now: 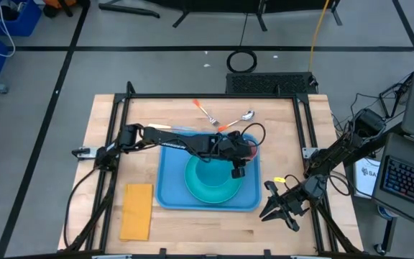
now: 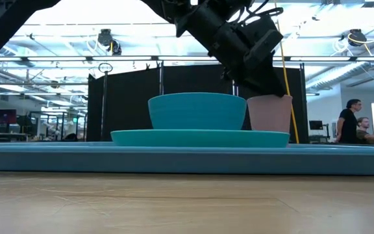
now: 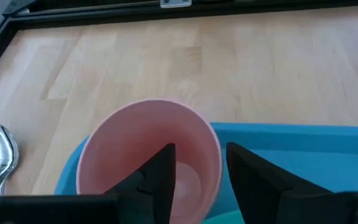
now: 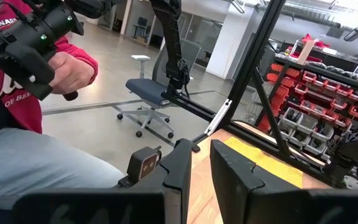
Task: Set up tray
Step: Put the yellow napkin on the blue tray
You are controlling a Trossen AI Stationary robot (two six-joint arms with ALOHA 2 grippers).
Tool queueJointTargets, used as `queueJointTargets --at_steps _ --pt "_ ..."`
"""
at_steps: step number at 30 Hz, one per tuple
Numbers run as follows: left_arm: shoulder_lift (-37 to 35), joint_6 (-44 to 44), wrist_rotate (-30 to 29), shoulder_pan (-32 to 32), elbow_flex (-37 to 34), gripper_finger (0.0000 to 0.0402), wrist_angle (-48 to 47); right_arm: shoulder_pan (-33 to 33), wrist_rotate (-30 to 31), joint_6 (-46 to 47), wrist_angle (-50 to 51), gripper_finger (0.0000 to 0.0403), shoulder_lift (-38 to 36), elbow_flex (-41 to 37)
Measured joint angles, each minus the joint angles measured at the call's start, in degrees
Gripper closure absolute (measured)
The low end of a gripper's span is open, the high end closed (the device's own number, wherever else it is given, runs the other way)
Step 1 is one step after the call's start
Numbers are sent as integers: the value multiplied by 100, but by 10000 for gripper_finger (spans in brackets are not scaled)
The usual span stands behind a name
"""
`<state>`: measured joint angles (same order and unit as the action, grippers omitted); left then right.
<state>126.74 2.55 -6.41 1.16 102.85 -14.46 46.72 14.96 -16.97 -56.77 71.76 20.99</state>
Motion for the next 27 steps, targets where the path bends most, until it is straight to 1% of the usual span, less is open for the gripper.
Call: queueJointTargets --at_steps 7,13,21,24,27 --pt "-70 247 -28 67 -2 254 76 0 0 0 4 353 1 0" --pt "-326 438 -393 163 0 254 214 0 0 18 11 353 1 0" --pt "-754 479 -1160 415 0 254 -7 0 0 24 20 353 1 -2" --pt "-956 437 -1670 584 0 254 -427 0 0 24 12 353 1 -2" --pt "-1233 158 -2216 816 0 254 -1064 0 0 44 15 353 1 -2"
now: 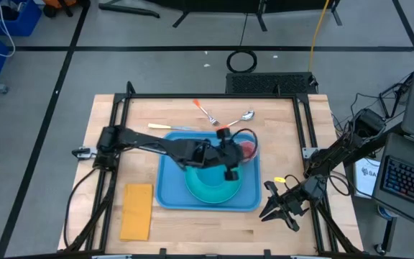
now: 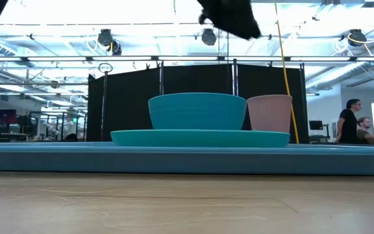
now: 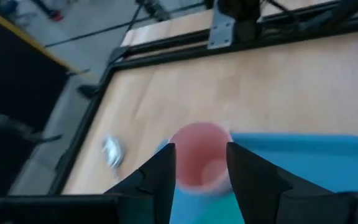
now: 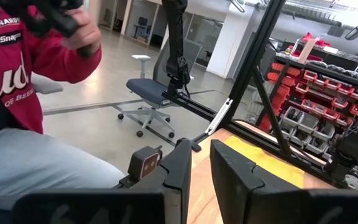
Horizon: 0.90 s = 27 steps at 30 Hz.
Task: Set up tray
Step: Put the yellow napkin on the blue tray
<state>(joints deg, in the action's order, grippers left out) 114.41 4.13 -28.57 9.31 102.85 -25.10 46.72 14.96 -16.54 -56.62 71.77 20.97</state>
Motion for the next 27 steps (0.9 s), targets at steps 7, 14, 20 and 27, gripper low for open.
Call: queueJointTargets --at_steps 7,14,20,27 --pt "-379 -1883 -808 670 0 254 -2111 31 -2 88 34 353 0 0" --pt "-395 -3969 -1455 1561 -112 254 -3558 33 -2 88 76 353 0 0" --pt "-391 -6041 -1346 2264 -418 254 -4176 33 -2 131 85 353 0 0" --pt "-389 -8140 -593 2936 -1053 254 -4297 33 -2 91 124 353 0 0"
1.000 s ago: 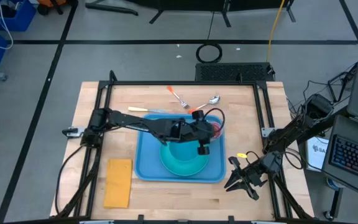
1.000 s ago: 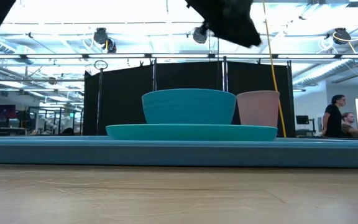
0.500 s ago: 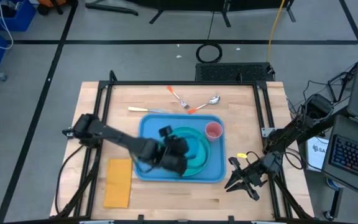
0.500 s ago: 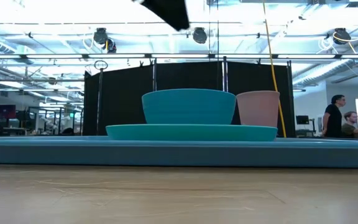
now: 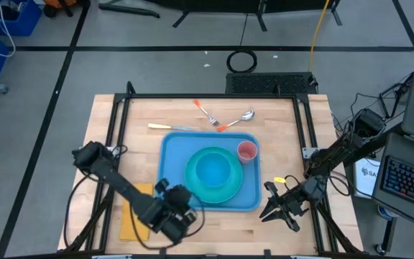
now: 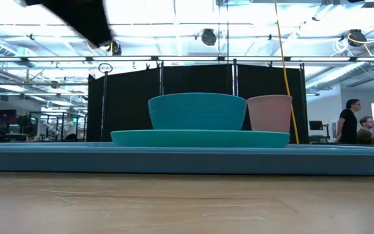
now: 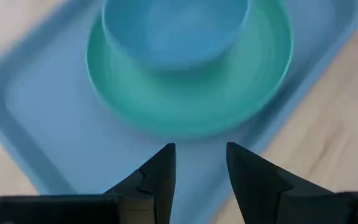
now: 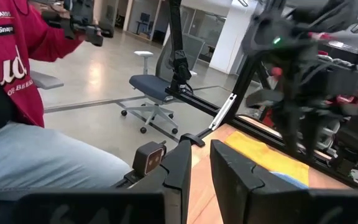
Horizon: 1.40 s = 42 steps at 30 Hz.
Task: Set up tray
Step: Put the yellow napkin on the blue tray
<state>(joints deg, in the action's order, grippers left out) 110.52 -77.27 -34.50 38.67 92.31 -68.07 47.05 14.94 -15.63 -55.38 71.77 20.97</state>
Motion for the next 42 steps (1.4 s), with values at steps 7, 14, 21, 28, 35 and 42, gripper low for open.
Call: queueJointTargets --at_steps 7,14,21,28,35,42 --pt "2 -1620 806 475 -596 254 25 0 0 -73 0 353 0 0" --pt "2 -3346 1713 773 -1018 254 -555 0 -5 -154 -1 353 0 0" --pt "4 -4158 2148 990 -1370 254 -496 0 -15 -176 5 353 0 0" --pt "2 -4281 2302 847 -1766 254 -134 -7 -17 -174 5 353 0 0" --pt "4 -3922 2537 700 -2164 254 182 -7 -15 -174 45 353 0 0" --pt "4 -3970 2626 680 -2287 254 74 -7 -15 -163 47 353 0 0"
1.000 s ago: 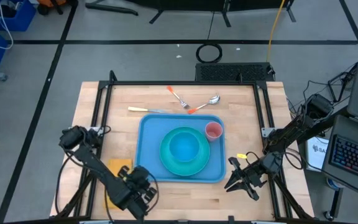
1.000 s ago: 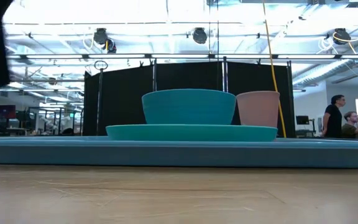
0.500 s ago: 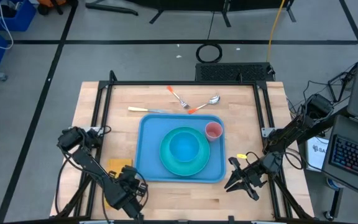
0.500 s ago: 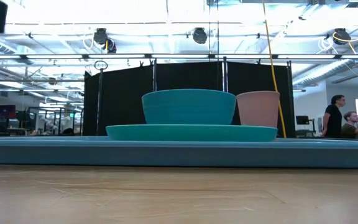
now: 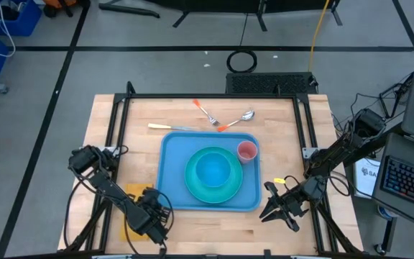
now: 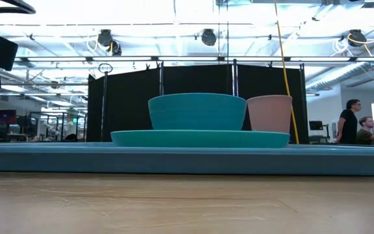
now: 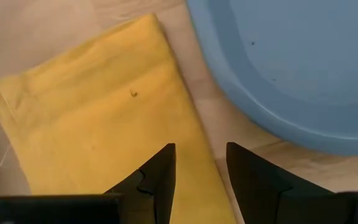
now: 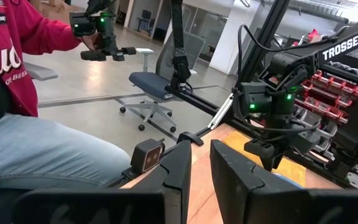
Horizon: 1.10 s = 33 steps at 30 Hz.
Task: Set up tray
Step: Put the yellow napkin on the blue tray
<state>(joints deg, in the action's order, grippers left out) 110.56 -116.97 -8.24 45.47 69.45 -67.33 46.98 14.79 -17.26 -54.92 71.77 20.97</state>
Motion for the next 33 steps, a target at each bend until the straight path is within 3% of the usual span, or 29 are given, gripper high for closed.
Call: queueJointTargets --at_steps 8,17,33 --pt "0 50 -381 -104 -15 254 -2 0 2 4 -2 353 0 0" --pt "-35 148 -19 -284 -331 254 129 0 4 4 37 353 0 0" --pt "-19 223 -58 -290 -388 263 248 0 7 74 76 353 0 1"
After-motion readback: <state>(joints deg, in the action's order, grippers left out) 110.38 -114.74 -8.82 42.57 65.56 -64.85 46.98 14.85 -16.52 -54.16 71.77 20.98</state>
